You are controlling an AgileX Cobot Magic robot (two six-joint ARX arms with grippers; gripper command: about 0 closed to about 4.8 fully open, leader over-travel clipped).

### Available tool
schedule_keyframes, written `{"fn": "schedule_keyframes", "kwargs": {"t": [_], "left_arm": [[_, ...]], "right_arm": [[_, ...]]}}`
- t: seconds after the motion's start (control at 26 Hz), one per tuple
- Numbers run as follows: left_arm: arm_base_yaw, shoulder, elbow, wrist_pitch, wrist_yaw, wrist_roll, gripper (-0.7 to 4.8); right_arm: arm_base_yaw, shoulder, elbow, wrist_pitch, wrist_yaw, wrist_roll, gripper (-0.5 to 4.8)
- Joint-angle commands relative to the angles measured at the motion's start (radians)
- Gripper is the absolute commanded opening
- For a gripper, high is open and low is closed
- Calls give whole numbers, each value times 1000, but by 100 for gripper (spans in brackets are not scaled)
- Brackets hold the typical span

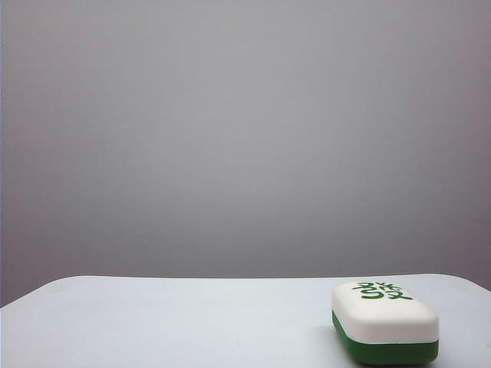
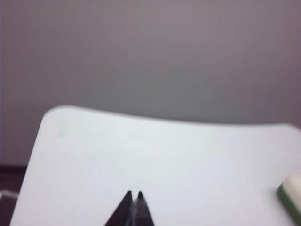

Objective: Move the foam mahjong from the right side of the table to the left side of the table.

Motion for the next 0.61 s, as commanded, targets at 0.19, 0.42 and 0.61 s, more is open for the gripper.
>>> {"fn": "schedule_keyframes", "kwargs": {"t": [0.19,0.42,0.61], "left_arm": [[1,76,117,19,-38,4,-5],[1,283,204,47,-14,153,-5],[1,519,328,63,1,268,-5]], "right_arm": [[-1,12,92,44,104,39,-5],[-2,150,215,103,103,-19,-5],[-33,389,317,134,32,-87,-5]]}}
